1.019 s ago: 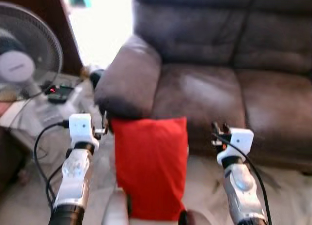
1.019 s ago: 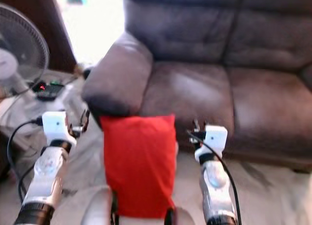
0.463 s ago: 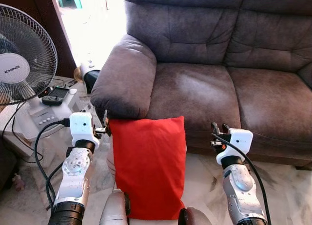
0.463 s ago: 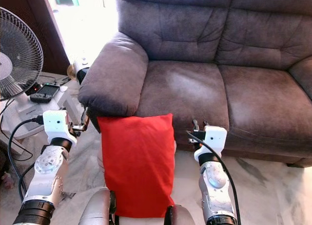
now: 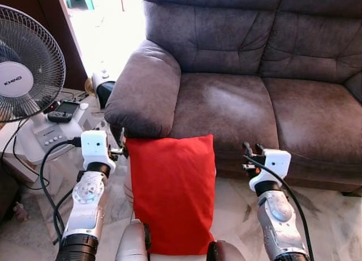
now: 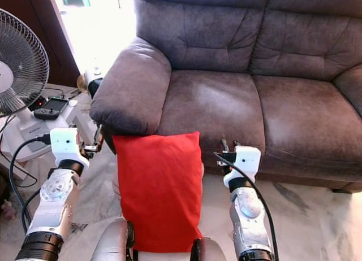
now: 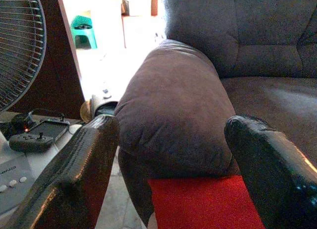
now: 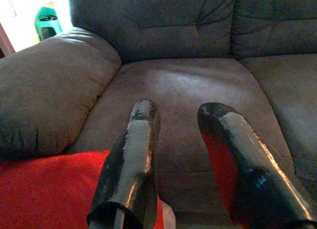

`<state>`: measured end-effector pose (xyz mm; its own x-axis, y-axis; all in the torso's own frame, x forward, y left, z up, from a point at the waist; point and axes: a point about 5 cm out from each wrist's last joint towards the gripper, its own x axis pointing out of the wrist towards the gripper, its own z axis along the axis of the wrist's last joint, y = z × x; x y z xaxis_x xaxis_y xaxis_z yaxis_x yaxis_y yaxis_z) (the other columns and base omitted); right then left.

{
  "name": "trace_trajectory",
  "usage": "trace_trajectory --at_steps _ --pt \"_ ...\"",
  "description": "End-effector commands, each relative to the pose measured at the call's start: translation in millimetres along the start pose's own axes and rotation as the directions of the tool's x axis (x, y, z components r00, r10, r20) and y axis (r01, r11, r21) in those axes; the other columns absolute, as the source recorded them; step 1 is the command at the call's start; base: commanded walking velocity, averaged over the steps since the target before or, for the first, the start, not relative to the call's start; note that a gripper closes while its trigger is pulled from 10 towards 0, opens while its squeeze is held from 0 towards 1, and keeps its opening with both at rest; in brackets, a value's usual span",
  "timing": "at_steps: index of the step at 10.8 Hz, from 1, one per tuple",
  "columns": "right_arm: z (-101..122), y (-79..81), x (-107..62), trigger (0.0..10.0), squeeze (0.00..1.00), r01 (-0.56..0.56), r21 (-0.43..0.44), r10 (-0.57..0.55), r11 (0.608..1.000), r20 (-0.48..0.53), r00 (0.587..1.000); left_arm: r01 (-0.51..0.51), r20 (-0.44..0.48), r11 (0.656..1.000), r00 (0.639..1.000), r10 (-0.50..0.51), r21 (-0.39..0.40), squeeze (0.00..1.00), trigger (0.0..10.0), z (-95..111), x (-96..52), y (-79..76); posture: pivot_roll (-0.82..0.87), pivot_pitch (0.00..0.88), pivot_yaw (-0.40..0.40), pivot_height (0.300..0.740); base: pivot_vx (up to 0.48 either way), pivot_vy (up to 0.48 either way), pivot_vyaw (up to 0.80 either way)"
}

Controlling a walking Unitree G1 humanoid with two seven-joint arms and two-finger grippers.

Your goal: Move the pillow to the sofa from floor

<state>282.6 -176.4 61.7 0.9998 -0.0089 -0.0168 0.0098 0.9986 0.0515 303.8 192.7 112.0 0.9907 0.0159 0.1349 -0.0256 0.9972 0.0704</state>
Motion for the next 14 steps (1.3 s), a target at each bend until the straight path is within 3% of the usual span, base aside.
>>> trace_trajectory --at_steps 1,5,13,14 --pt "-3.7 -0.2 -1.7 10.0 0.0 0.0 0.002 0.0 1.0 -0.023 1.0 0.005 -0.012 1.0 1.0 -0.005 -0.013 0.0 10.0 -1.7 0.9 -1.5 0.02 0.086 -0.032 0.65 0.0 0.0 0.0" --pt "-4.5 1.2 -1.8 10.0 0.0 -0.002 0.005 0.003 1.0 -0.025 1.0 0.02 -0.019 1.0 1.0 -0.02 -0.017 0.0 10.0 -2.7 1.1 -3.3 0.02 0.086 -0.031 0.615 0.0 0.0 0.0" --pt "-7.6 0.9 -3.3 10.0 0.0 -0.001 0.0 0.001 1.0 -0.039 0.999 0.034 -0.021 0.999 0.999 -0.034 -0.017 0.0 10.0 -3.1 2.1 -5.8 0.02 0.072 -0.027 0.615 0.0 0.0 0.0" --pt "-7.0 1.3 -2.8 10.0 0.0 -0.002 0.003 0.003 1.0 -0.035 0.999 0.037 -0.021 0.999 0.999 -0.038 -0.018 0.0 10.0 -3.1 2.5 -6.6 0.01 0.068 -0.026 0.6 0.0 0.0 0.0"
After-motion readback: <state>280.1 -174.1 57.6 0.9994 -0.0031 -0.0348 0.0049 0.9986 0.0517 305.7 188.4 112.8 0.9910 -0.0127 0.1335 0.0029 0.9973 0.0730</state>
